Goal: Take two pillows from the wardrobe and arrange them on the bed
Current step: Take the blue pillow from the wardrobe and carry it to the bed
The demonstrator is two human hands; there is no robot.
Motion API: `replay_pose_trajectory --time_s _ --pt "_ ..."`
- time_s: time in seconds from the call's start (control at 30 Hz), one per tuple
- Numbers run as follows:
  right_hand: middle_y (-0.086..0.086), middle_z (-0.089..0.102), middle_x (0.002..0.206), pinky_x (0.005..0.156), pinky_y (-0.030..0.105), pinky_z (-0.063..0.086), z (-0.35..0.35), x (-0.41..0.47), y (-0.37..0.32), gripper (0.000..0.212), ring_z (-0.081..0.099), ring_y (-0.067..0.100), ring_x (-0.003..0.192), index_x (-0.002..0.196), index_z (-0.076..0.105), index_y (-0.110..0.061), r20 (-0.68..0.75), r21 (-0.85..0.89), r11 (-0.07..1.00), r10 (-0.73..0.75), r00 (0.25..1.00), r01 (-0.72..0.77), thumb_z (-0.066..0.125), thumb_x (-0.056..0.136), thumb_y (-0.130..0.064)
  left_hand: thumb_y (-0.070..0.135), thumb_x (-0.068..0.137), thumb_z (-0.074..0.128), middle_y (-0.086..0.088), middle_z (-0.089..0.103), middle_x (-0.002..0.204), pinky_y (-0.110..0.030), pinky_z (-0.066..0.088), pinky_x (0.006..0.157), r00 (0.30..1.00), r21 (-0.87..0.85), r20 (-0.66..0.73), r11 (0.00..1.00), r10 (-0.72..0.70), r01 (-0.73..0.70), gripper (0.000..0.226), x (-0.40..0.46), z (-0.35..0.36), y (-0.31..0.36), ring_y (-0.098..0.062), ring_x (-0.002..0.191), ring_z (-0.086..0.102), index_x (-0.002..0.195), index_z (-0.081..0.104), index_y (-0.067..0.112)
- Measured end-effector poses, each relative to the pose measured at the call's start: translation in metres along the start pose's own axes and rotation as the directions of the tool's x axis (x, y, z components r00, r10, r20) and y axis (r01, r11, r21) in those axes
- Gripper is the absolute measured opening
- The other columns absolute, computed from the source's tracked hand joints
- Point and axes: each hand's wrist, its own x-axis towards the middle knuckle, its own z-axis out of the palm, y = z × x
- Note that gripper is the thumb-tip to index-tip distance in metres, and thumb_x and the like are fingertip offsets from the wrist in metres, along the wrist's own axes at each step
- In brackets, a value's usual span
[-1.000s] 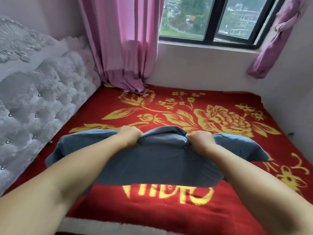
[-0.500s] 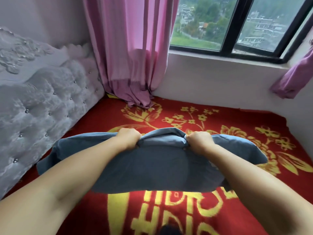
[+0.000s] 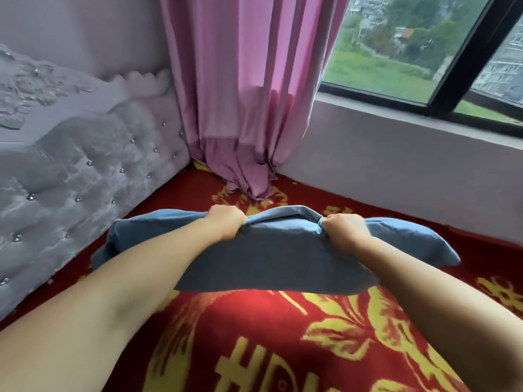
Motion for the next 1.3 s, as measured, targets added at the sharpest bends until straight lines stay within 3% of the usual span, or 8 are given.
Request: replay_pose_trajectory --time_s 0.23,0.4,0.57,0.77,0.93,1.07,1.17,1.3 --pt "-0.002 0.068 0.109 0.068 0.032 0.037 -0.036 0.085 -0.035 0.02 0.065 0.025 0.101 0.103 0.063 -0.023 -0.068 -0.06 0.996 -0.068 0.995 0.064 0.046 0.092 -0.021 0.03 0.086 0.059 -0.008 0.067 0.109 -0.031 0.039 0.068 0.998 -0.087 0.014 0.994 -0.063 0.064 0.021 0.019 0.004 -0.076 -0.031 0.102 0.063 0.104 0.066 0.022" --pt "-0.002 0.068 0.111 0.069 0.031 0.036 -0.044 0.165 -0.089 0.018 0.065 0.025 0.103 0.104 0.062 -0.022 -0.084 -0.092 0.996 -0.029 0.996 0.021 0.049 0.093 -0.027 0.036 0.085 0.06 -0.007 0.068 0.108 -0.032 0.044 0.069 0.998 -0.102 0.043 0.993 -0.056 0.06 0.024 0.061 0.023 -0.167 -0.03 0.1 0.063 0.103 0.065 0.021" --pt "0.001 0.069 0.111 0.069 0.032 0.04 -0.062 0.255 -0.143 0.019 0.066 0.026 0.101 0.105 0.062 -0.023 0.036 -0.053 0.999 0.004 0.999 -0.003 0.046 0.094 -0.027 0.04 0.087 0.059 -0.009 0.067 0.11 -0.032 0.044 0.071 0.994 -0.143 0.099 0.988 -0.043 0.057 0.029 0.097 0.049 -0.256 -0.032 0.102 0.063 0.105 0.064 0.018" --pt "0.0 0.069 0.11 0.069 0.031 0.04 -0.1 0.324 -0.184 0.022 0.066 0.025 0.102 0.111 0.06 -0.024 -0.021 -0.153 0.984 -0.097 0.995 0.093 0.044 0.095 -0.021 0.041 0.088 0.06 -0.014 0.067 0.11 -0.036 0.048 0.073 0.985 -0.191 0.089 0.968 -0.148 0.162 0.039 0.105 0.052 -0.332 -0.035 0.101 0.064 0.115 0.062 0.013" --pt "-0.002 0.068 0.11 0.07 0.031 0.038 -0.133 0.349 -0.17 0.025 0.065 0.024 0.103 0.113 0.058 -0.024 -0.004 -0.205 0.974 -0.096 0.995 0.093 0.041 0.095 -0.017 0.036 0.089 0.058 -0.011 0.067 0.113 -0.039 0.052 0.081 0.984 -0.289 0.059 0.94 -0.171 0.181 0.033 0.128 0.037 -0.341 -0.033 0.104 0.063 0.118 0.063 0.022" --pt "0.0 0.068 0.111 0.081 0.032 0.045 -0.16 0.371 -0.141 0.024 0.064 0.025 0.105 0.109 0.061 -0.022 -0.033 -0.264 0.962 -0.077 0.996 0.066 0.042 0.094 -0.017 0.045 0.086 0.06 -0.01 0.067 0.111 -0.033 0.044 0.071 0.979 -0.391 0.021 0.899 -0.205 0.197 0.037 0.152 0.02 -0.328 -0.033 0.103 0.063 0.109 0.065 0.017" --pt "-0.001 0.069 0.111 0.081 0.031 0.042 -0.176 0.403 -0.118 0.022 0.064 0.024 0.105 0.107 0.063 -0.022 -0.04 -0.273 0.96 -0.076 0.996 0.062 0.045 0.094 -0.02 0.045 0.084 0.064 -0.014 0.067 0.106 -0.034 0.048 0.074 0.973 -0.455 0.002 0.866 -0.232 0.207 0.04 0.182 0.011 -0.32 -0.035 0.098 0.064 0.101 0.065 0.008" --pt "0.001 0.069 0.109 0.08 0.034 0.047 -0.177 0.469 -0.097 0.02 0.065 0.025 0.104 0.104 0.065 -0.022 -0.016 -0.278 0.945 -0.184 0.983 0.172 0.05 0.091 -0.023 0.047 0.081 0.066 -0.014 0.068 0.1 -0.032 0.044 0.068 0.942 -0.491 0.012 0.819 -0.335 0.297 0.041 0.233 0.016 -0.319 -0.033 0.093 0.065 0.088 0.063 0.007"
